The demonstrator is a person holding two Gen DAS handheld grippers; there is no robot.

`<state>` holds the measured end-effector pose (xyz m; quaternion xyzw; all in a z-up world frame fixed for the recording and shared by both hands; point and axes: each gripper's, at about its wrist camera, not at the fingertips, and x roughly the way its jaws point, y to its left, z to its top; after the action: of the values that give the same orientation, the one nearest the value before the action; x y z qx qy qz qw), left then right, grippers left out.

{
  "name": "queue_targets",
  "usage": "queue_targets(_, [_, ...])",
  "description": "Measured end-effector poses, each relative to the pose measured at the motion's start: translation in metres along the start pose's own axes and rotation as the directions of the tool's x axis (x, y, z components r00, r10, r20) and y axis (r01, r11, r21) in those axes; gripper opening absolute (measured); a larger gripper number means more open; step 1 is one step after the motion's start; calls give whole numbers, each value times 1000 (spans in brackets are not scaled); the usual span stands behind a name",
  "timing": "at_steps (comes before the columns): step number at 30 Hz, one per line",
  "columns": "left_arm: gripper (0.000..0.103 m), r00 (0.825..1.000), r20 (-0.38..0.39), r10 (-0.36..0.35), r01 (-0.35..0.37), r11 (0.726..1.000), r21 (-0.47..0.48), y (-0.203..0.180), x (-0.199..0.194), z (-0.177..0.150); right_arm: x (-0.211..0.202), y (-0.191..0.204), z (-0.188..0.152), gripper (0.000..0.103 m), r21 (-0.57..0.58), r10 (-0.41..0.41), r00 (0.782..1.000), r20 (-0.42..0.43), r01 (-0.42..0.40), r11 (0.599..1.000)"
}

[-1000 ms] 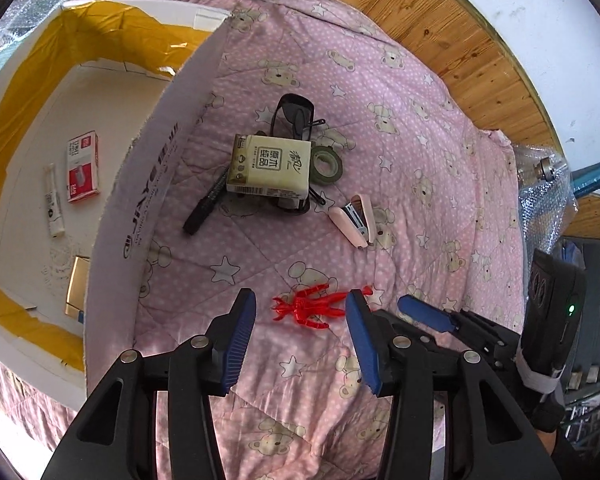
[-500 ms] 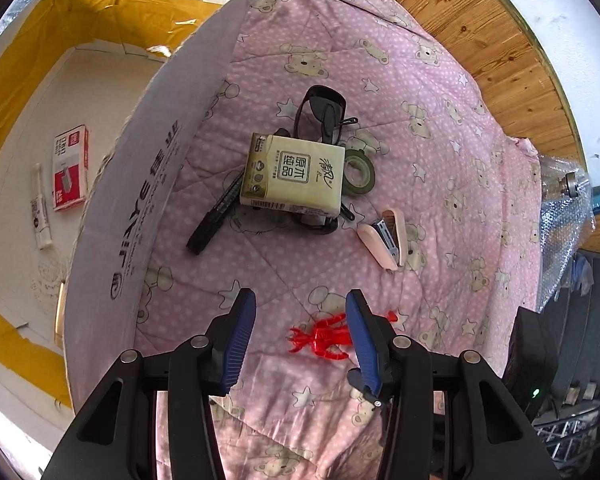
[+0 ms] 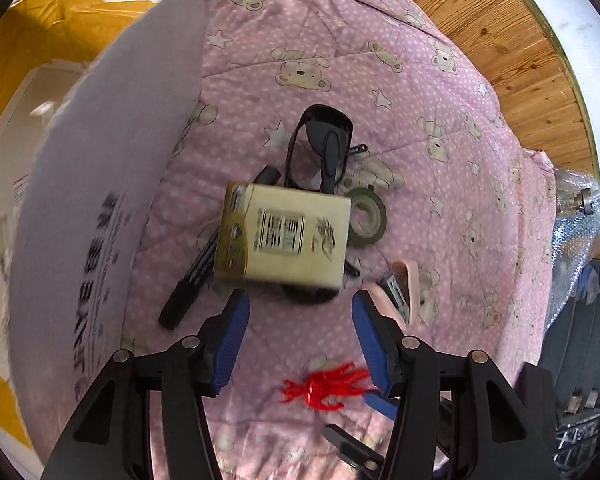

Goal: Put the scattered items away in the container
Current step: 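Lower left tool toward black sunglasses while right tool approaches red figure, then grasp the black sunglasses with left tool while right tool grasps the red figure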

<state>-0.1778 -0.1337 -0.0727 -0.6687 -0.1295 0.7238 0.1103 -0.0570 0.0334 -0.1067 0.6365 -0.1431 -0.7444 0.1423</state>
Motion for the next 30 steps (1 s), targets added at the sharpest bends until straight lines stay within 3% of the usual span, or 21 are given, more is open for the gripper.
queue_targets(6, [58, 1000, -28, 14, -15, 1000, -20, 2, 24, 15, -4, -19, 6, 51, 34, 12, 1000, -11, -12, 999])
queue_targets(12, [57, 1000, -15, 16, -17, 1000, -26, 7, 33, 21, -27, -37, 27, 51, 110, 3, 998, 66, -10, 994])
queue_targets(15, [39, 1000, 11, -21, 21, 999, -29, 13, 30, 21, -28, -40, 39, 51, 109, -15, 996, 85, 5, 994])
queue_targets(18, [36, 999, 28, -17, 18, 1000, -19, 15, 25, 21, -21, -42, 52, 51, 100, -32, 997, 77, 24, 995])
queue_targets(23, [39, 999, 30, -19, 20, 999, -44, 20, 21, 24, -13, -41, 65, 51, 104, -50, 997, 63, 44, 994])
queue_targets(25, [50, 999, 47, -9, 12, 998, -57, 23, 18, 28, -12, -46, 65, 51, 111, -50, 997, 62, 43, 993])
queue_targets(30, [53, 998, 51, -31, 37, 992, -120, 30, 16, 32, -20, -47, 63, 51, 117, -28, 997, 76, 20, 993])
